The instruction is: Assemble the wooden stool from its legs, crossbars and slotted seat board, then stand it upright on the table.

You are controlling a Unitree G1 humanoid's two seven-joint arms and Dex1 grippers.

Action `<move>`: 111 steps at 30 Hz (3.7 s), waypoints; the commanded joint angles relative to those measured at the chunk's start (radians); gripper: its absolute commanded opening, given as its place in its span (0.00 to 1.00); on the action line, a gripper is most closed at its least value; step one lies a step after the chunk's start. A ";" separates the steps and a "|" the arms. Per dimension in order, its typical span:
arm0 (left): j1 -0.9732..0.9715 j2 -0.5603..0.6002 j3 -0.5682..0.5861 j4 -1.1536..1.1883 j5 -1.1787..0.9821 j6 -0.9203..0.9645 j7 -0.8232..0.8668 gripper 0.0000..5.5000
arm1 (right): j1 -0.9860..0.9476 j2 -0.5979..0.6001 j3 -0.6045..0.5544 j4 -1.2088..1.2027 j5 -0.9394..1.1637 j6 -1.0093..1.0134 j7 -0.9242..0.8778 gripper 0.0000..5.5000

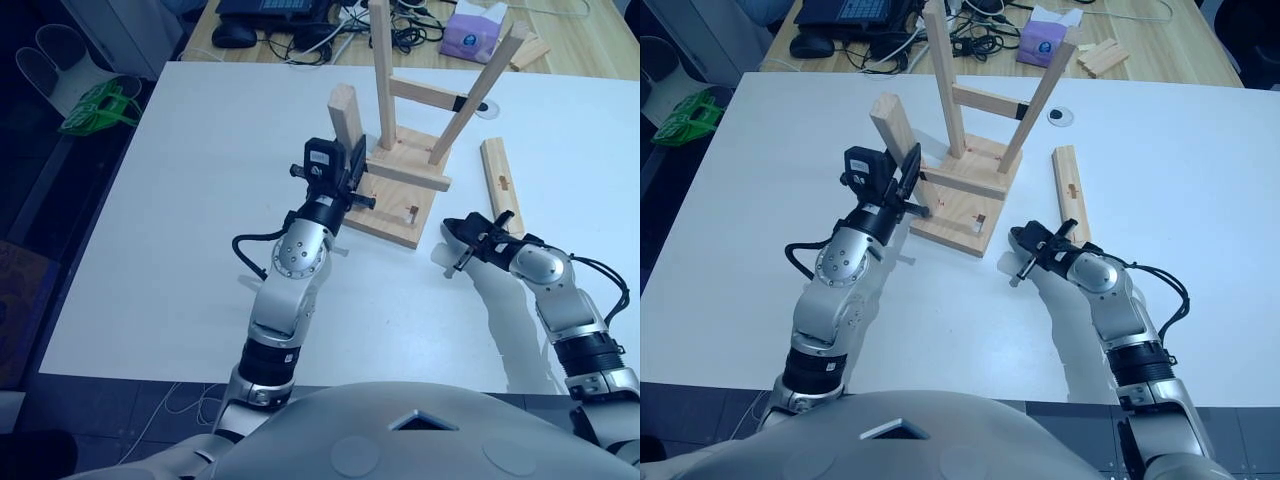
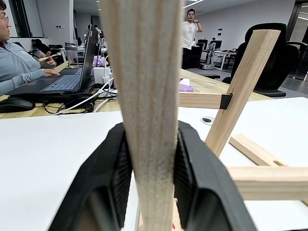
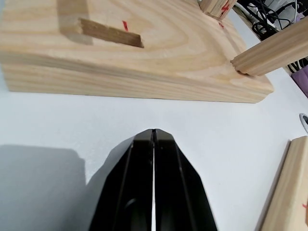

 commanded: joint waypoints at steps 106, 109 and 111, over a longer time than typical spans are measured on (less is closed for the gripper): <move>-0.436 0.118 0.617 -0.116 -0.133 0.039 0.184 0.85 | -0.110 0.198 -0.481 0.026 0.422 0.910 -0.375 0.49; -0.467 0.144 0.615 -0.113 -0.137 0.041 0.176 0.85 | -0.129 0.210 -0.497 0.046 0.420 0.894 -0.405 0.40; -0.476 0.152 0.617 -0.105 -0.141 0.039 0.174 0.85 | -0.134 0.213 -0.493 0.052 0.411 0.862 -0.414 0.38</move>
